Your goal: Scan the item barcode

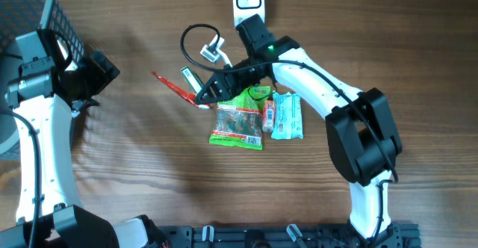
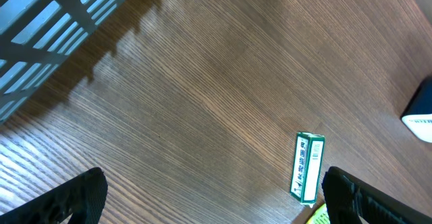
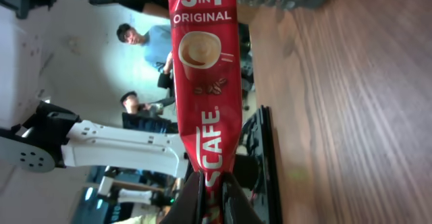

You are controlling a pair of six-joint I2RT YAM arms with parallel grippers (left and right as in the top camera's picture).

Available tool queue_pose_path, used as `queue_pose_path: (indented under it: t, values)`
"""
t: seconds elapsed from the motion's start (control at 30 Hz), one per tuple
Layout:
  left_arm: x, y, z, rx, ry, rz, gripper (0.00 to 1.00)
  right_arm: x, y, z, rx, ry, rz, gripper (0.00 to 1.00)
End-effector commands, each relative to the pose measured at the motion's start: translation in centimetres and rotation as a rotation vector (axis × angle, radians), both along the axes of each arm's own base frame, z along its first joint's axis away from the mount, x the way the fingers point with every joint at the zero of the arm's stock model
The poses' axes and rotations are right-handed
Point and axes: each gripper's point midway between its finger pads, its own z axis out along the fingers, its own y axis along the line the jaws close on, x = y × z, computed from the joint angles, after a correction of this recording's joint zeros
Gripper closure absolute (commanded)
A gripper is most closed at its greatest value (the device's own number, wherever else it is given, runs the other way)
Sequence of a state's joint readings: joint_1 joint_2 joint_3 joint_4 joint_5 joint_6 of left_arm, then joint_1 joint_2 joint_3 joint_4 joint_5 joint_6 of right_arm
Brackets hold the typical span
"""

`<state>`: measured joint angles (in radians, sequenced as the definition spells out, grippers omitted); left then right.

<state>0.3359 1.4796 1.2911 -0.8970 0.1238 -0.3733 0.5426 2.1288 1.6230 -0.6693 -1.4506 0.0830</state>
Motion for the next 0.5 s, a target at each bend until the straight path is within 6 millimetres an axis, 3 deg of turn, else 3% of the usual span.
queue_pose_path:
  t: [0.0,0.13,0.27,0.47]
  values:
    - [0.0,0.8,0.5,0.027,-0.013,0.022,0.0,-2.1,0.4,-1.2,-0.015,0.038,0.036,0.96]
    - [0.0,0.8,0.5,0.027,-0.013,0.022,0.0,-3.2,1.5,-7.3,-0.23,-0.001,-0.022,0.96]
    - [0.0,0.8,0.5,0.027,-0.013,0.022,0.0,-4.7,4.4,-9.3,-0.257,-0.011,-0.05,0.96]
    - [0.0,0.8,0.5,0.027,-0.013,0.022,0.0,-4.5,4.3,-9.7,-0.27,-0.015,-0.067,0.96]
